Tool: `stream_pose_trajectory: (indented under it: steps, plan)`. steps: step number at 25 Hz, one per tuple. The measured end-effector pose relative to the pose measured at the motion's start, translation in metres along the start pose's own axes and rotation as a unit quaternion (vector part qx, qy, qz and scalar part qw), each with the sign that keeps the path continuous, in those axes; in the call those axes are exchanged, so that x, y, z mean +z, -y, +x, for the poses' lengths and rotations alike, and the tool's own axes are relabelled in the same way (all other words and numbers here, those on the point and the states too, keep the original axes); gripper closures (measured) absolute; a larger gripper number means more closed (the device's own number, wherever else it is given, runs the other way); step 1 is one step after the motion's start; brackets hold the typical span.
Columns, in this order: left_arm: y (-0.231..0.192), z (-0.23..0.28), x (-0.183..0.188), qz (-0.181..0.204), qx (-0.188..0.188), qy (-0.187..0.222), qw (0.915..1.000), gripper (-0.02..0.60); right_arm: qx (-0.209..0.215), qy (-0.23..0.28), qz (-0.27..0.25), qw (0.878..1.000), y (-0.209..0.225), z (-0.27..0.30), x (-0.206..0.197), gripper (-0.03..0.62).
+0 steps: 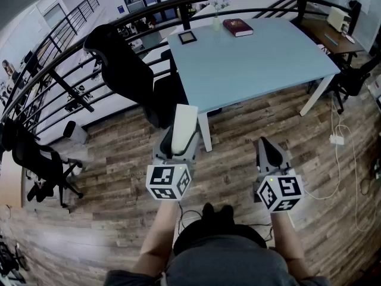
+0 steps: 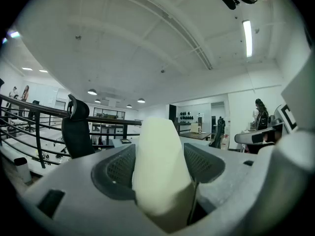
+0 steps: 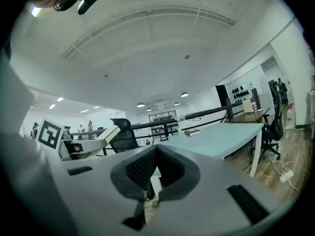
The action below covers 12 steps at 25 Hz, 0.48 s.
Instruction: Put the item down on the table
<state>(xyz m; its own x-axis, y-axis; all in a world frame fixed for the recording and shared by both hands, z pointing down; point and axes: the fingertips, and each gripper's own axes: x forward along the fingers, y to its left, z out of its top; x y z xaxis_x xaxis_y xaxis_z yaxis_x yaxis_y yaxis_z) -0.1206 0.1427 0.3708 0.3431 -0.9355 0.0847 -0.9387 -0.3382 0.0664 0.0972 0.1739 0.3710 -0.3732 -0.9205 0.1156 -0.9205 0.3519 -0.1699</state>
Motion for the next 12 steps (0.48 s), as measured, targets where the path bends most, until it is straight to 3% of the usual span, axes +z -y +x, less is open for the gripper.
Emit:
stream_pose_trajectory:
  steps: [12]
  plan:
    - [0.019, 0.014, -0.005, 0.002, 0.005, -0.004, 1.0000, 0.270, 0.013, 0.005, 0.022, 1.000, 0.024, -0.006, -0.002, 0.591]
